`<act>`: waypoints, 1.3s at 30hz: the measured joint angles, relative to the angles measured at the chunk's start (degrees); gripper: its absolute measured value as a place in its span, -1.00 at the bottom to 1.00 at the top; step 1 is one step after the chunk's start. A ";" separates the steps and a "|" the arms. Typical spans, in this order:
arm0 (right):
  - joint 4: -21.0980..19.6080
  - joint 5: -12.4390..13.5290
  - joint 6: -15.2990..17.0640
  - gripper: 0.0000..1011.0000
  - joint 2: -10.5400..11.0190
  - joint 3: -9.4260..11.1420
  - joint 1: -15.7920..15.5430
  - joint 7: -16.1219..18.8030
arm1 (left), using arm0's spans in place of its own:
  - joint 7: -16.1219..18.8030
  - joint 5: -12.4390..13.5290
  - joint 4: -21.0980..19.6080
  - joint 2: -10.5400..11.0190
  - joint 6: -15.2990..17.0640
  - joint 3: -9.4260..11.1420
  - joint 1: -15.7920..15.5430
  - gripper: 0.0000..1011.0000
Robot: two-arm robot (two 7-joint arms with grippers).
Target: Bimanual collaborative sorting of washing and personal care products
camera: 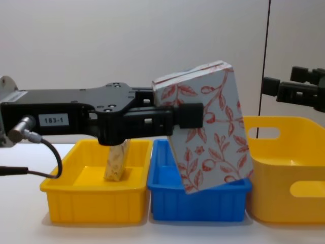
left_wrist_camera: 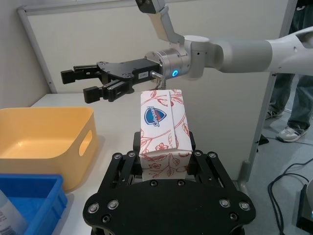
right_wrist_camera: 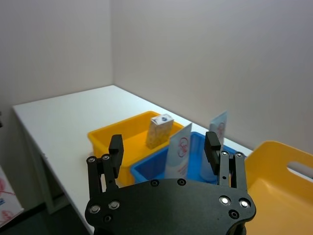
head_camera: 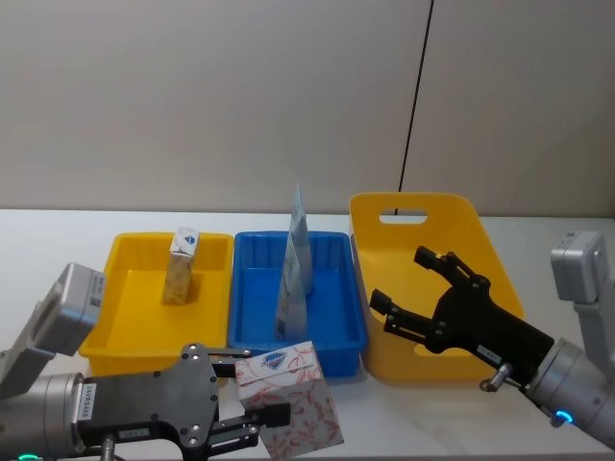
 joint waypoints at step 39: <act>14.86 12.21 2.19 0.98 6.36 -9.31 17.50 39.47 | -0.01 0.00 0.01 -0.01 -0.01 0.00 0.00 -0.17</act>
